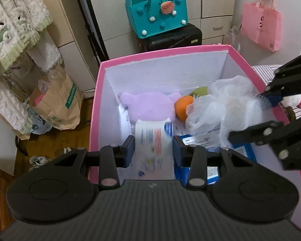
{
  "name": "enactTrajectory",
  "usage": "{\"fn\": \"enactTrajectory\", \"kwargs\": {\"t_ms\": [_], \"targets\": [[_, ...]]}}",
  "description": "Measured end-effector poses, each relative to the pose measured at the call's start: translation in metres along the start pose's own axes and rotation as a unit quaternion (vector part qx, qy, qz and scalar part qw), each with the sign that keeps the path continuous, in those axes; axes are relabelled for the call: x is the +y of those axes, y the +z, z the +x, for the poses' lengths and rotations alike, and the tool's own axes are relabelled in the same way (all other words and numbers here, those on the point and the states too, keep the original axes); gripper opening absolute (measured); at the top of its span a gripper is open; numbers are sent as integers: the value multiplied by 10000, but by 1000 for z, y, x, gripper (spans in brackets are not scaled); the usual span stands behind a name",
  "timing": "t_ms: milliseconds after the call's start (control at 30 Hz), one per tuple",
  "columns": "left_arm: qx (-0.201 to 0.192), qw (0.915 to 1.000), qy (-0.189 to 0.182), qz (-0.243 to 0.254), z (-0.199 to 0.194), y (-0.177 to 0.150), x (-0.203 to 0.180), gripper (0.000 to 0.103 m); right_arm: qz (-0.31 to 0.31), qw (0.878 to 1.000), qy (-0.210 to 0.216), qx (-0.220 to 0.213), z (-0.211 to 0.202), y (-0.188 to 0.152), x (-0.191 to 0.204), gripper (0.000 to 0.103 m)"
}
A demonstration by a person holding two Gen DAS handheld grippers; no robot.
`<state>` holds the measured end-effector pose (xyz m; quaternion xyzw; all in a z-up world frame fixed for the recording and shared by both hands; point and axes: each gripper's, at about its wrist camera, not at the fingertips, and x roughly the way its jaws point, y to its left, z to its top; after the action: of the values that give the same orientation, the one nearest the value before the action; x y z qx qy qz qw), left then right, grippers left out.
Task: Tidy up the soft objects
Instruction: 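Lower the tissue pack into the box while the right tool releases the mesh puff there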
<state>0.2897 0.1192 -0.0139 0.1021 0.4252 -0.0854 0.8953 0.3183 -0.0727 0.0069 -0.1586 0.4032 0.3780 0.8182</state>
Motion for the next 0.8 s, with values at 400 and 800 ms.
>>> {"fn": "enactTrajectory", "kwargs": {"t_ms": [400, 800], "targets": [[-399, 9990, 202, -72, -35, -2, 8, 40, -151, 9995, 149, 244, 16, 2, 7, 43], [-496, 9987, 86, -71, -73, -12, 8, 48, 321, 9991, 251, -104, -9, -7, -1, 59]]}}
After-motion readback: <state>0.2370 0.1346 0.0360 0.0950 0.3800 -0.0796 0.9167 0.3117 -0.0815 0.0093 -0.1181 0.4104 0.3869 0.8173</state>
